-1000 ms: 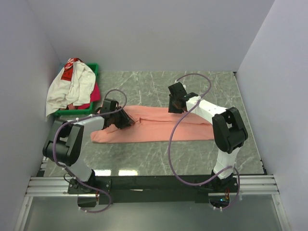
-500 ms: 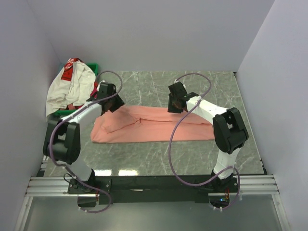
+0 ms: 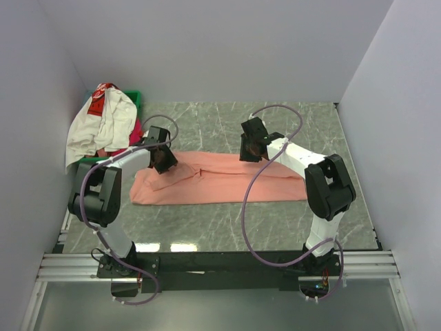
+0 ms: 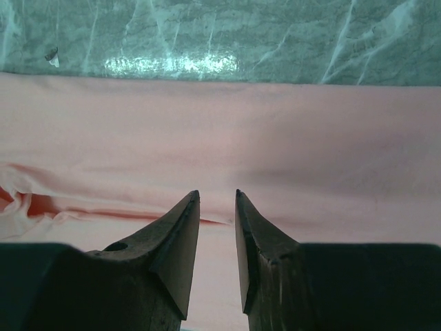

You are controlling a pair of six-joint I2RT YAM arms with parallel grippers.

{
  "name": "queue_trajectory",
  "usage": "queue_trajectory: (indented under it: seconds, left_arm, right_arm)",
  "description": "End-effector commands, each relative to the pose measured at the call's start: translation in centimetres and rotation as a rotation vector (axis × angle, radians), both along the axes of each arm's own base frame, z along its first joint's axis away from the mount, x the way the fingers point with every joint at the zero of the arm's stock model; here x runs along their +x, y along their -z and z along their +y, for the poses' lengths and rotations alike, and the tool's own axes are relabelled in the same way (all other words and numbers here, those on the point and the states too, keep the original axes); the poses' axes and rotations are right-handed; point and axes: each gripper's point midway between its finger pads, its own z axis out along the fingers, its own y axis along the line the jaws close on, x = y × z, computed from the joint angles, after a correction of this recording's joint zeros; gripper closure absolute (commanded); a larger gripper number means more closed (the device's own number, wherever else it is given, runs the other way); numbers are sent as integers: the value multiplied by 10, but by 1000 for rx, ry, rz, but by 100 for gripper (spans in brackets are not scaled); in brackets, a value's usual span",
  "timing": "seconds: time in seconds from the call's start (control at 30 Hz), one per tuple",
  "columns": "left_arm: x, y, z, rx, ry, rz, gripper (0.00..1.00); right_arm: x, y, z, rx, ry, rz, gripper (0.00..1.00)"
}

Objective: Fold and stack the t-shirts
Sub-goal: Fold the tshirt

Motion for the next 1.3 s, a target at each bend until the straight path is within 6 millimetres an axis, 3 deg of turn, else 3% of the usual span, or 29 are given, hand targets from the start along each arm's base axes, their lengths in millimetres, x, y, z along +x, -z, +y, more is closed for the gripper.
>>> queue_trajectory:
  seconds: [0.0, 0.13, 0.63, 1.07, 1.27]
  left_arm:
    - [-6, -6, -8, -14, 12, -13, 55]
    - [-14, -6, -17, -50, 39, -8, 56]
    - [-38, -33, -36, -158, 144, -75, 58]
    - [-72, -13, -47, -205, 223, -55, 59]
    - [-86, -4, -49, -205, 260, -48, 59]
  right_arm:
    - [8, -21, 4, 44, 5, -65, 66]
    - [7, -21, 6, 55, 3, -65, 66]
    - [9, -21, 12, 86, -2, -62, 66]
    - [8, -20, 19, 98, -15, -57, 67]
    - [8, -25, 34, 105, -48, -70, 67]
